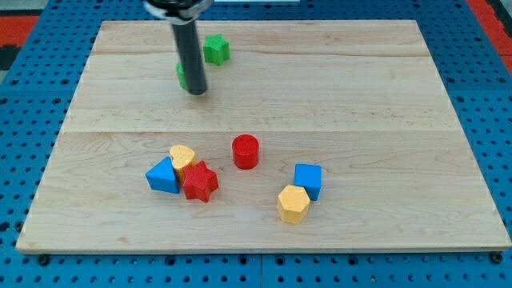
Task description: Push the red circle into the green blocks
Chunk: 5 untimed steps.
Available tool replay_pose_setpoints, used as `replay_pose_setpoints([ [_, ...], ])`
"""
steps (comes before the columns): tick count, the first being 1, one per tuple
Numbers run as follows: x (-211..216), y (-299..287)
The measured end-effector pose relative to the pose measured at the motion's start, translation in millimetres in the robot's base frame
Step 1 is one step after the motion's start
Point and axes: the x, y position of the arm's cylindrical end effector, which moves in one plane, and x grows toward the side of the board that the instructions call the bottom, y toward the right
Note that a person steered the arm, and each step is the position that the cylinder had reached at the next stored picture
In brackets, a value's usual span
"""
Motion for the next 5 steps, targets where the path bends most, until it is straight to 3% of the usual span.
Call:
replay_pose_setpoints([
  [1, -36, 3],
  [3, 98, 96],
  [4, 132, 101],
  [5, 136, 55],
])
